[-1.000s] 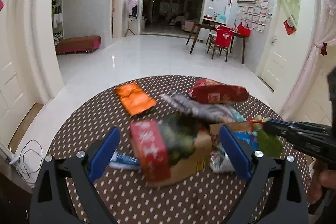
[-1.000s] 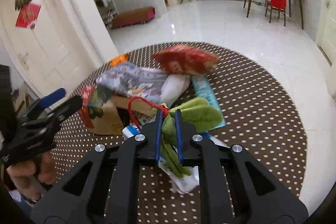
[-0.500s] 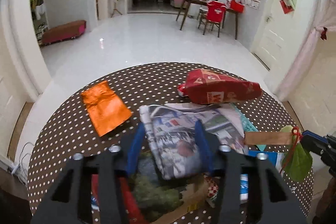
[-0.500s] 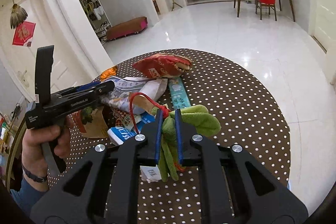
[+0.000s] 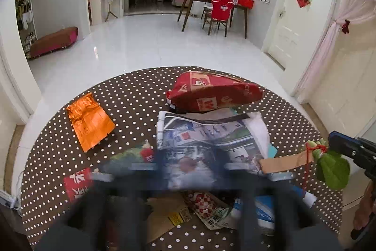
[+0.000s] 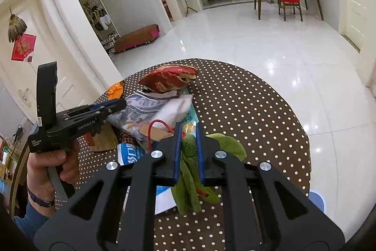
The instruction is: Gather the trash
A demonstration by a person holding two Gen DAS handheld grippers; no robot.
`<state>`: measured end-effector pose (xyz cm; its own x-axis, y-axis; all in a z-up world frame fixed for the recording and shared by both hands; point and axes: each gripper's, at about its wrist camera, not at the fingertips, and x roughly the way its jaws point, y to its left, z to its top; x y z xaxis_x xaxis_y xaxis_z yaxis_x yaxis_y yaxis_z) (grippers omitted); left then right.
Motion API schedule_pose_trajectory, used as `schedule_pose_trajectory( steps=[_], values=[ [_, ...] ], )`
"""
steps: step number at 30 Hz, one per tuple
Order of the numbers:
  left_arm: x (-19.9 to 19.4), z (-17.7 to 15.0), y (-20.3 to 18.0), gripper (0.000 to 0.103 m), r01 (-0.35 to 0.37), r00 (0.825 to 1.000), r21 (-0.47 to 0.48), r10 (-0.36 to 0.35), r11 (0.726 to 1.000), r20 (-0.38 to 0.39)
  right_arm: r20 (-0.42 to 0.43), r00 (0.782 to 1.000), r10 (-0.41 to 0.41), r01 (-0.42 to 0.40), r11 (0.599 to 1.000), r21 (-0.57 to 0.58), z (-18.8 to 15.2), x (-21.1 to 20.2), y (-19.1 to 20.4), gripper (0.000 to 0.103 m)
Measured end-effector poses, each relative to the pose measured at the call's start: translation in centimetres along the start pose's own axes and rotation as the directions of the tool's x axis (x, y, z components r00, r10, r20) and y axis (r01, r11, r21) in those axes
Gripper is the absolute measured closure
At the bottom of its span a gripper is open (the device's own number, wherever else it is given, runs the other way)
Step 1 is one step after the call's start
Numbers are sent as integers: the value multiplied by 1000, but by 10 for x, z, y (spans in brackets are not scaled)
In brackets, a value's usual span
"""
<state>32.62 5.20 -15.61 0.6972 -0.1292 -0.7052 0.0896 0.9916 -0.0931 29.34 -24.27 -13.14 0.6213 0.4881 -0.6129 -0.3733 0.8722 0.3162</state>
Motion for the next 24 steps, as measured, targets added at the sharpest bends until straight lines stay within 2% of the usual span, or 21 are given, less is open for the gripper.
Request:
schedule_pose_trajectory(
  steps=[1, 3, 8, 10, 11, 13, 14, 16, 19, 21, 23, 24],
  values=[
    [-3, -1, -1, 9, -33, 999, 1, 33, 999, 27, -2, 1000, -3, 3, 1000, 3, -1, 0, -1, 91],
    [-4, 0, -1, 9, -46, 998, 13, 46, 999, 34, -3, 1000, -3, 3, 1000, 9, -3, -1, -2, 91],
    [13, 3, 10, 9, -72, 997, -5, 72, 997, -33, -3, 1000, -3, 3, 1000, 12, -2, -4, -6, 91],
    [18, 3, 14, 9, -46, 998, -17, 45, 999, -41, -4, 1000, -5, 5, 1000, 9, 0, -3, -4, 91],
    [18, 3, 16, 12, -22, 999, -24, 21, 999, -38, -5, 1000, -6, 6, 1000, 8, 0, -3, -4, 91],
    [21, 3, 16, 57, 23, 998, -24, -25, 999, -51, -7, 1000, -8, 8, 1000, 9, -2, -3, -5, 91],
    [22, 3, 16, 59, 33, 998, -23, -34, 999, -56, -8, 1000, -8, 8, 1000, 13, -2, -2, -5, 91],
    [20, 5, 11, 74, 49, 998, 2, -49, 999, -42, -6, 1000, -6, 6, 1000, 21, -3, -2, -6, 91],
    [15, 7, 6, 82, 74, 997, 19, -74, 997, -20, -5, 1000, -7, 7, 1000, 27, -2, -4, -7, 91],
    [11, 8, 3, 82, 74, 997, 26, -74, 997, -5, -4, 1000, -8, 8, 999, 31, -2, -6, -8, 91],
    [7, 7, 3, 80, 75, 997, 15, -75, 997, 0, -3, 1000, -10, 10, 999, 33, -4, -7, -10, 91],
    [5, 5, 1, 69, 94, 996, 16, -94, 995, -9, -5, 1000, -12, 12, 999, 33, -5, -7, -10, 91]
  ],
)
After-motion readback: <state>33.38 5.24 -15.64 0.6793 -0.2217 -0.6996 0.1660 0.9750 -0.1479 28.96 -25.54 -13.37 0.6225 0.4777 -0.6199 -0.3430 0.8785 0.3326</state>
